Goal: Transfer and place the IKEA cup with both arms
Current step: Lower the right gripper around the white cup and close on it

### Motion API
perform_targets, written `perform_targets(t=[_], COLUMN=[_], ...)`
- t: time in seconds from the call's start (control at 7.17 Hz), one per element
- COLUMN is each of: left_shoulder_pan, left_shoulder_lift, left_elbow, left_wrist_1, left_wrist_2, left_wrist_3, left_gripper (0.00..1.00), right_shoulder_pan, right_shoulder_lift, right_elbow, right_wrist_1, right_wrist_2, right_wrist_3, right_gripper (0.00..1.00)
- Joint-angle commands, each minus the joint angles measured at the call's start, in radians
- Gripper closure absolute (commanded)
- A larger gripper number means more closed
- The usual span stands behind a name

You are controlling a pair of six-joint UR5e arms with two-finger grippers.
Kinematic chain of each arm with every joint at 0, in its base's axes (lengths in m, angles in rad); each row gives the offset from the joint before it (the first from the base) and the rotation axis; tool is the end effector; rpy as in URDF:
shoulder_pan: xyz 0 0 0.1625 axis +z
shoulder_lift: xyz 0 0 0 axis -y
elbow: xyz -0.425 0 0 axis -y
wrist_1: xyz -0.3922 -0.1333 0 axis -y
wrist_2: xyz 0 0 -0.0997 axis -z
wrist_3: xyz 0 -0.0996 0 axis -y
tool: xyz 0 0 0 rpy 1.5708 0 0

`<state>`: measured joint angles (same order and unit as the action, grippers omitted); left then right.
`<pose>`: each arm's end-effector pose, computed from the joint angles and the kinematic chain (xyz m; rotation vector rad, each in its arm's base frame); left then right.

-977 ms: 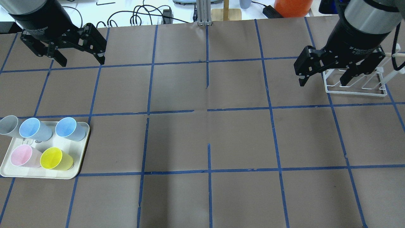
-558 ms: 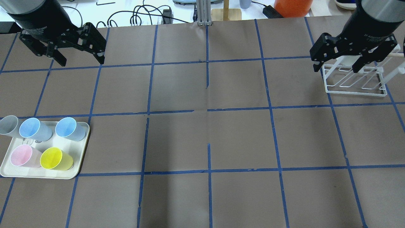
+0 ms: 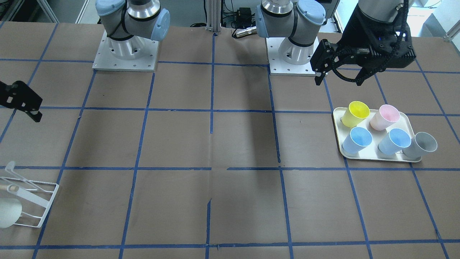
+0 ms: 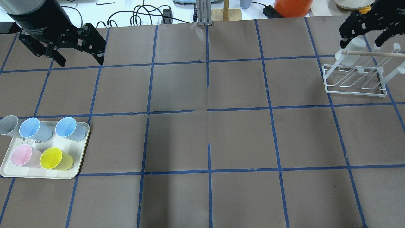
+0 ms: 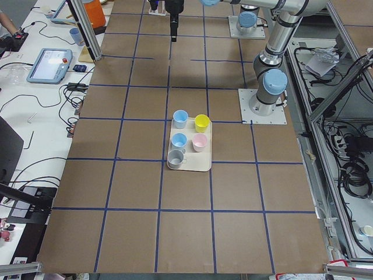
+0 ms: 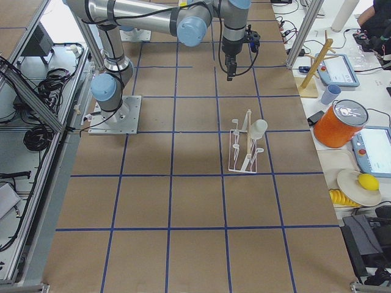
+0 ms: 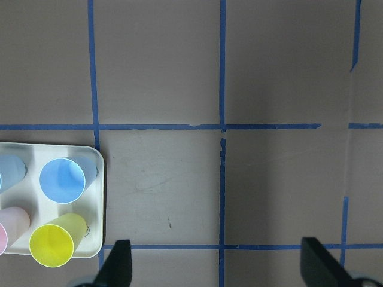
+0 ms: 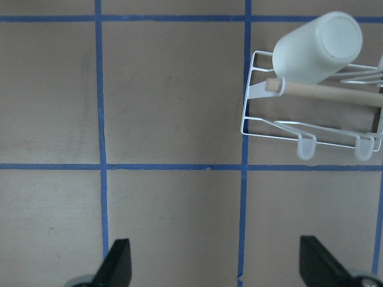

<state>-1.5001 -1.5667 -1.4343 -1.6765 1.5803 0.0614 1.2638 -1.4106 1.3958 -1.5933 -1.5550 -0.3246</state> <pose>-0.0974 -0.4978 0.5464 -0.0148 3.1293 -0.0535 -0.0417 -0.5777 0.4921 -0.0281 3.1374 -0.0633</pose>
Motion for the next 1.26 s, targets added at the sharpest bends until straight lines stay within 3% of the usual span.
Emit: perform_targets(t=[0.0,1.12], left_shoulder_pan=[0.000,0.000], left_shoulder_lift=[-0.003,-0.003], left_elbow=[0.000,0.000], left_wrist_1=[0.000,0.001], left_wrist_2=[-0.005,-0.008], left_wrist_3=[0.000,0.000], left_gripper=[0.00,0.00], right_shoulder_pan=[-0.014,-0.116], right_shoulder_lift=[0.099,0.318], right_elbow=[-0.092,-0.143], right_wrist_1=[-0.016,-0.180], right_wrist_2=[0.003,0.013], right_wrist_3=[-0.014,-0.137], right_gripper=[0.00,0.00])
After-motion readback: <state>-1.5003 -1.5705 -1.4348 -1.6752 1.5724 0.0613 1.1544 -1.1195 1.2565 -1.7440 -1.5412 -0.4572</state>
